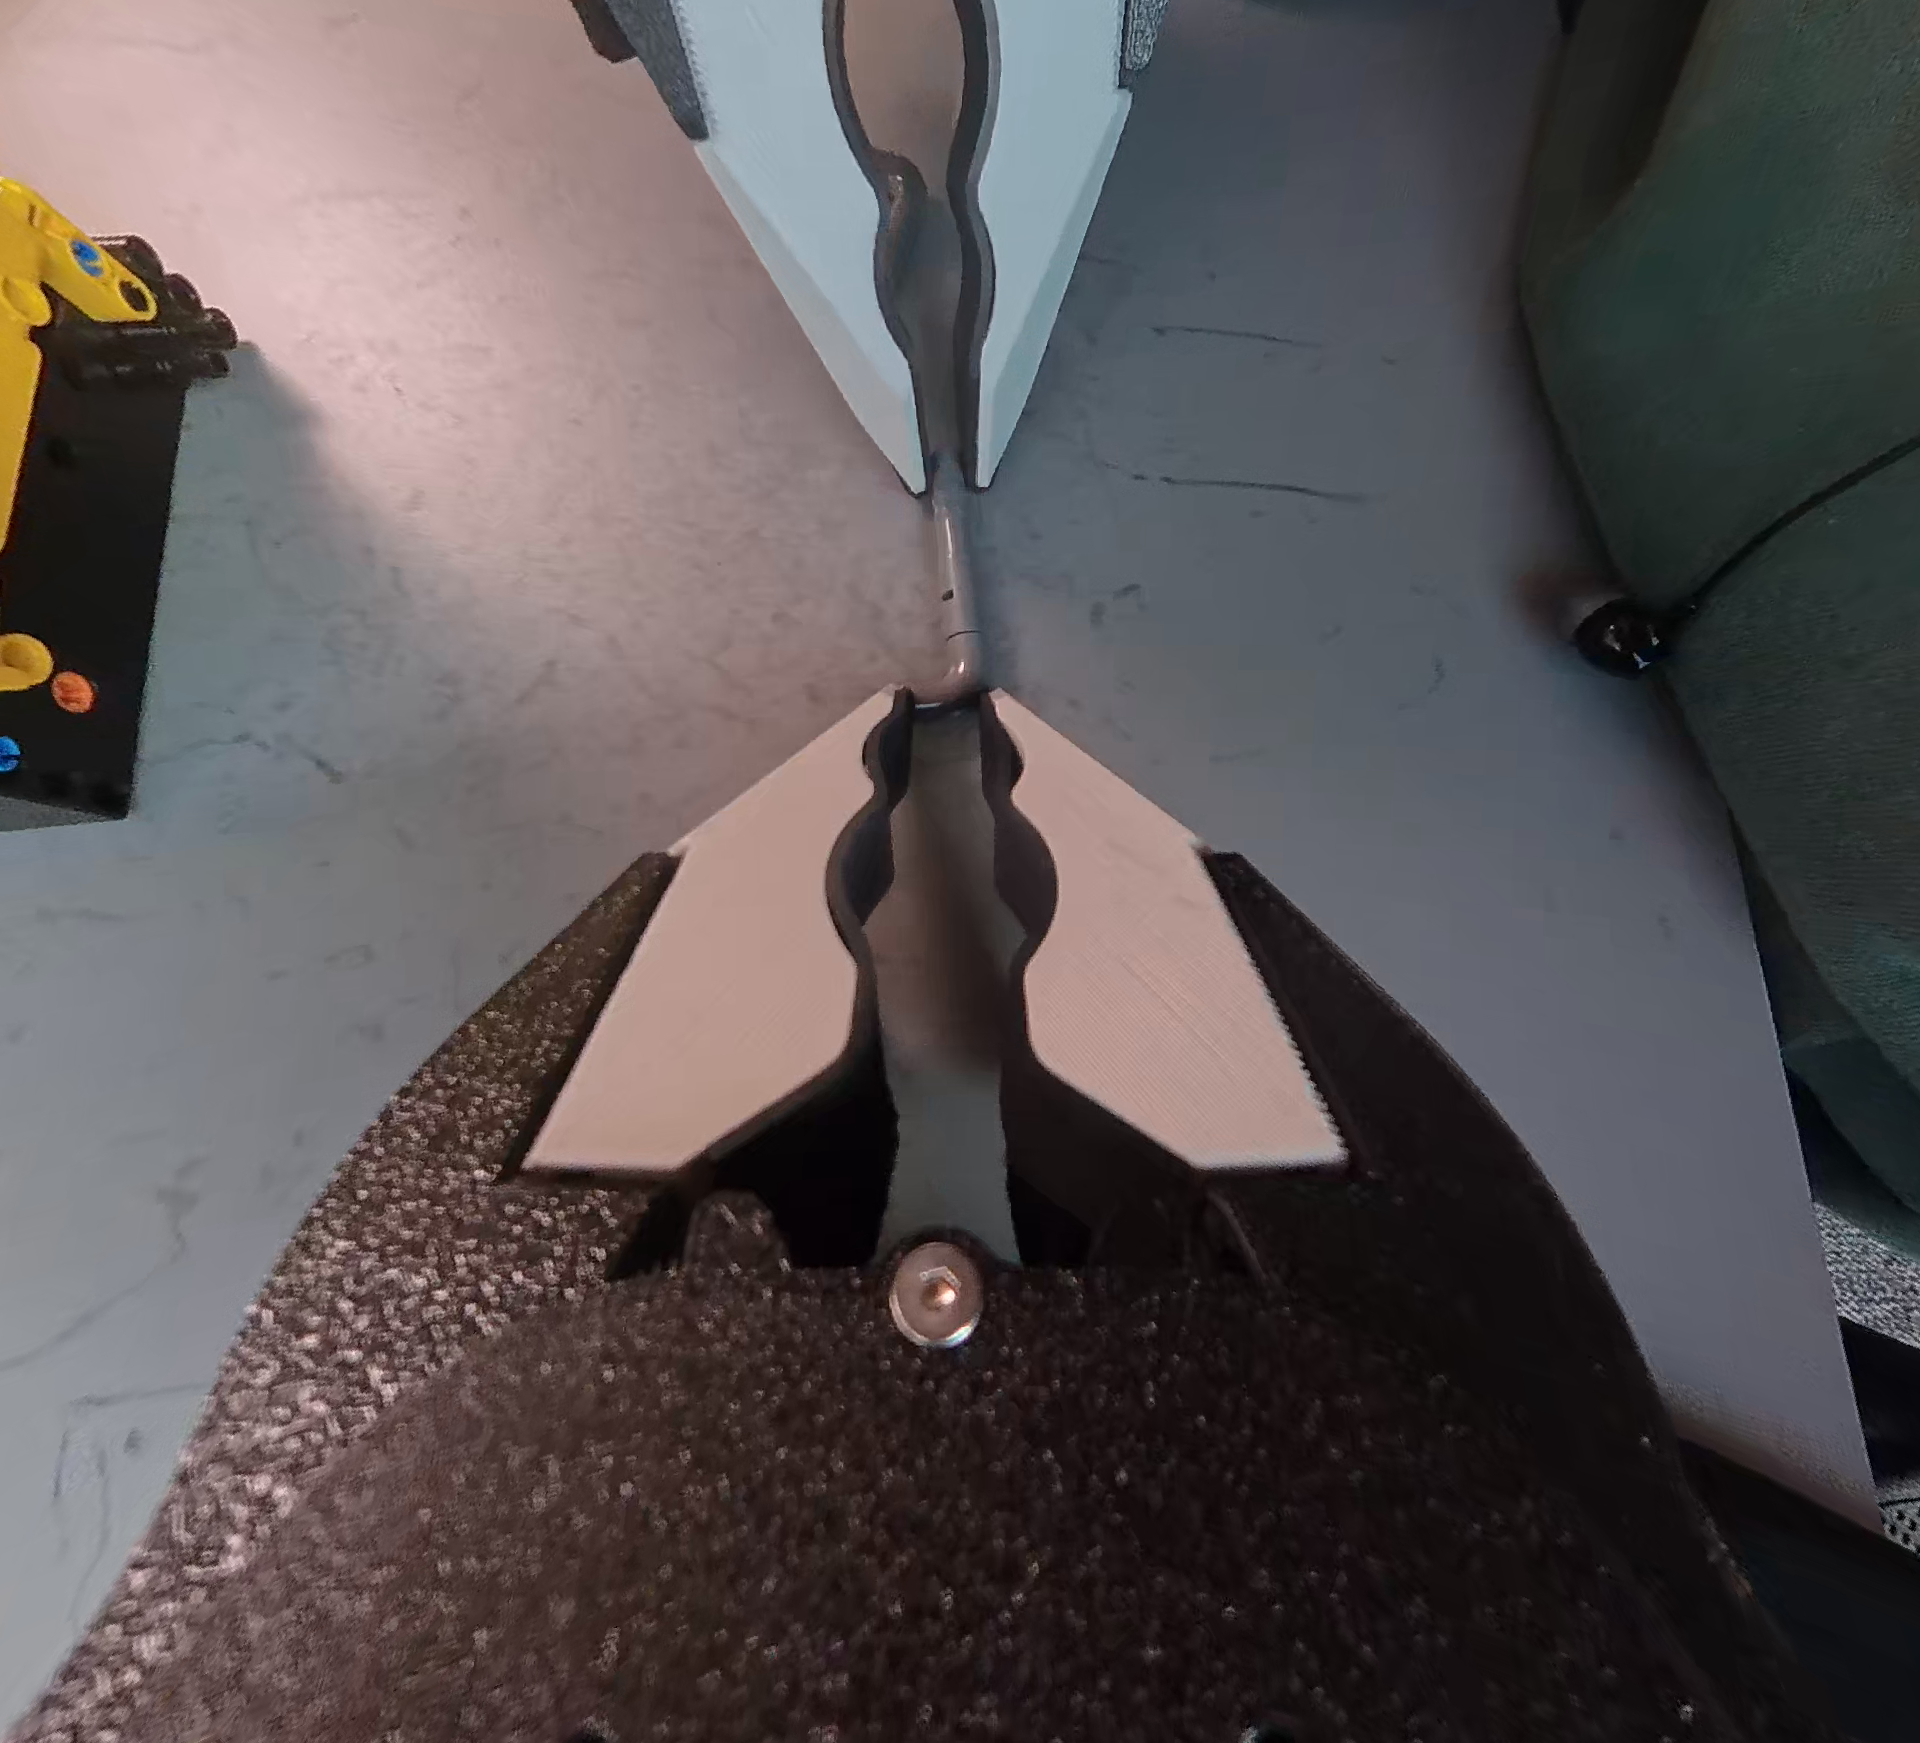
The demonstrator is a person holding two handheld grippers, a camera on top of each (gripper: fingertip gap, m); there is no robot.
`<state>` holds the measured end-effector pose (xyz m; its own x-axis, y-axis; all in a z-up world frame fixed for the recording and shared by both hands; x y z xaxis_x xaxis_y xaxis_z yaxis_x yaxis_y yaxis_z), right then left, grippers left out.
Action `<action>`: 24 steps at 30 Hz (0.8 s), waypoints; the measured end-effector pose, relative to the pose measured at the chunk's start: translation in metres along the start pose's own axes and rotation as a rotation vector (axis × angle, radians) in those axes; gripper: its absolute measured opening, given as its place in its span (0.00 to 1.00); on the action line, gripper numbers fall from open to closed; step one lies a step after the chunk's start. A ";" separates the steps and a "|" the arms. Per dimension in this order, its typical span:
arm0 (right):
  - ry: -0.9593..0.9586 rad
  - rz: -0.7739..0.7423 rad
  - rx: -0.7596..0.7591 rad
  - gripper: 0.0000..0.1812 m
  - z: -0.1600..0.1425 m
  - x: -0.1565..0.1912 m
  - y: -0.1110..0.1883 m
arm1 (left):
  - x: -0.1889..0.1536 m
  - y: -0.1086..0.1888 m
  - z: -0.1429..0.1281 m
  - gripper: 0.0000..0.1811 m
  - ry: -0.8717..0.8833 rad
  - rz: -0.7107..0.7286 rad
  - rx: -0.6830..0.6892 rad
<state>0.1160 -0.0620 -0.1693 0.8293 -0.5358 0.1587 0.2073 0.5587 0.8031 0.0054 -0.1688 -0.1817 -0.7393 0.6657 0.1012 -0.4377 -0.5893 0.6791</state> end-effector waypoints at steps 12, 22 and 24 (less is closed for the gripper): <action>0.003 0.004 0.026 0.01 0.005 0.000 -0.001 | 0.001 -0.002 0.006 0.06 0.023 -0.014 0.040; -0.012 -0.021 0.036 0.01 0.006 0.002 -0.002 | 0.000 -0.002 0.007 0.06 0.026 -0.003 0.048; -0.013 -0.032 0.034 0.02 0.006 0.002 -0.002 | 0.000 -0.002 0.006 0.06 0.024 -0.001 0.045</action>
<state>0.1146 -0.0681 -0.1671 0.8155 -0.5615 0.1401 0.2154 0.5192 0.8271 0.0099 -0.1650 -0.1785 -0.7513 0.6547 0.0834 -0.4153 -0.5671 0.7113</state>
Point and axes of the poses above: each gripper's, where its closed fingertips meet, y back along the fingers, z out of its top, x = y × z across the jaws, the point moved 9 cm from there along y, back along the fingers, and after that the axes turned 11 degrees about z, right-handed, at the moved point
